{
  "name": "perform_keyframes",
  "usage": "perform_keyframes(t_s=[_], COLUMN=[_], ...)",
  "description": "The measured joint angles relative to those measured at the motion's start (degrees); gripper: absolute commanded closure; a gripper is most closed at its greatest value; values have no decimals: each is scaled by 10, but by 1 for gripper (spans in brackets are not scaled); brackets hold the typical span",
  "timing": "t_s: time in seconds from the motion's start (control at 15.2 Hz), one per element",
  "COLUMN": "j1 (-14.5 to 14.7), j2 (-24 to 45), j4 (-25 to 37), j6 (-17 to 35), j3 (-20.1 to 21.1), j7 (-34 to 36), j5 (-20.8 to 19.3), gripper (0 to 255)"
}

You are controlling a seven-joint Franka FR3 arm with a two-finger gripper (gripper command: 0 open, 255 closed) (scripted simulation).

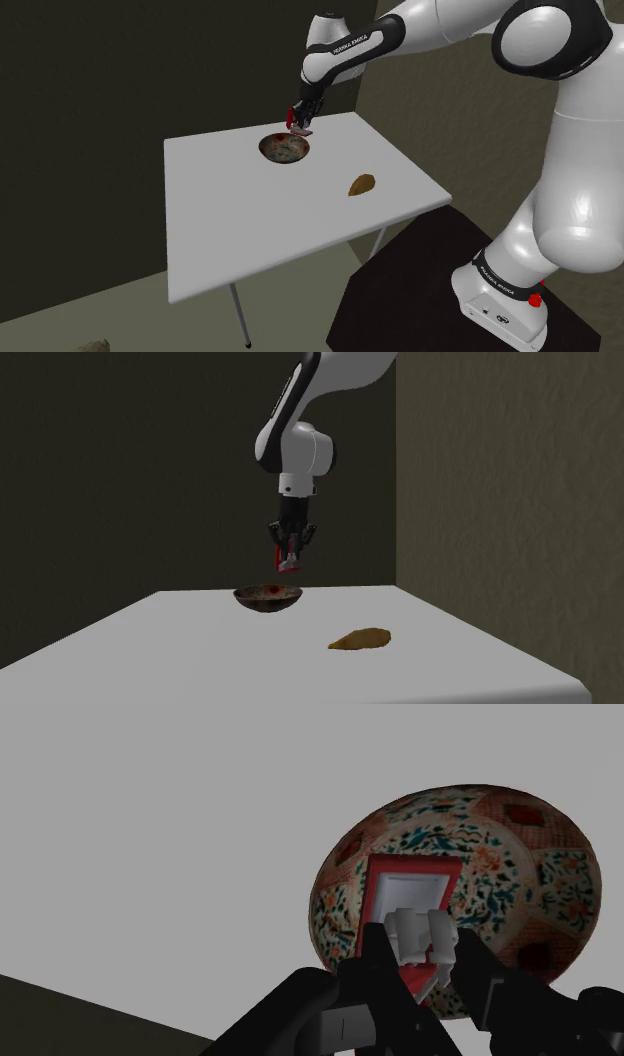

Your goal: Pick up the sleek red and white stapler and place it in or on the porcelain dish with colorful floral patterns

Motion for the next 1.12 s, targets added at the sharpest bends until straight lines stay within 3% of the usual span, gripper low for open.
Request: perform_keyframes(t_s=[0.33,1.12], j1=[29,29], j2=[45,88], j4=[60,41], j6=[-14,46], j3=[8,12], j7=[45,45], j5=[-8,-3], gripper=[255,255])
